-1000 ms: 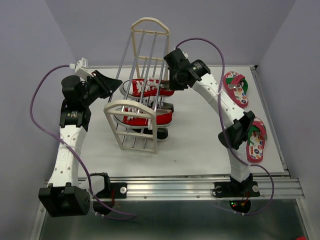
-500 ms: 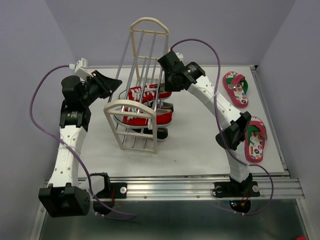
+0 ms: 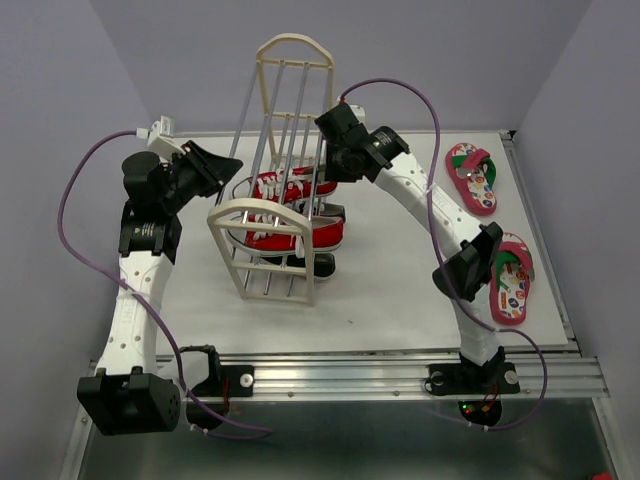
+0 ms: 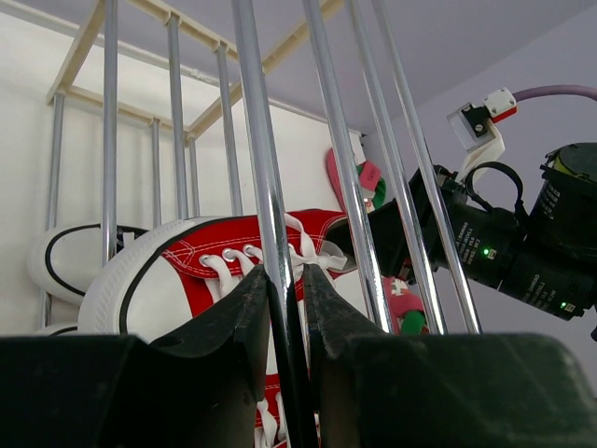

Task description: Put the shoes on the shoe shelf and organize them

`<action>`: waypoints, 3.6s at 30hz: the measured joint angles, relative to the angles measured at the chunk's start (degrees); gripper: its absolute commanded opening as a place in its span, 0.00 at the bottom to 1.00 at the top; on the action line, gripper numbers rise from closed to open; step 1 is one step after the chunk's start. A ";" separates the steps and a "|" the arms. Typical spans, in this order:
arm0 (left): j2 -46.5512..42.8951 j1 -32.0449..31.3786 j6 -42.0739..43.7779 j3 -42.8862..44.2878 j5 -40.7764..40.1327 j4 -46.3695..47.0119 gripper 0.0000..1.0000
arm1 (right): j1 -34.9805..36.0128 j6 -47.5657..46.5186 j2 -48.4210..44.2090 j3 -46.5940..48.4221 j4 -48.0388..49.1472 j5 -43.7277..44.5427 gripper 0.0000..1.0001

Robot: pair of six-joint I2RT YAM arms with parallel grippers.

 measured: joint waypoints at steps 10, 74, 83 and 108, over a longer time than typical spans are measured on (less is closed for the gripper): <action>-0.35 0.11 0.00 -0.17 -0.98 -0.04 0.00 | -0.09 3.26 -2.16 -5.90 7.74 -2.78 0.51; -0.92 0.04 0.07 -0.31 -2.29 -0.35 0.00 | -55.74 -61.81 -21.07 -52.19 30.08 -28.33 1.00; -0.87 0.04 0.07 -0.26 -2.34 -0.37 0.00 | -55.91 -71.12 -9.70 -49.13 28.81 -32.46 1.00; -0.11 0.02 0.11 0.11 -2.43 -0.33 0.00 | -57.05 -70.99 0.90 -42.34 28.98 -29.62 1.00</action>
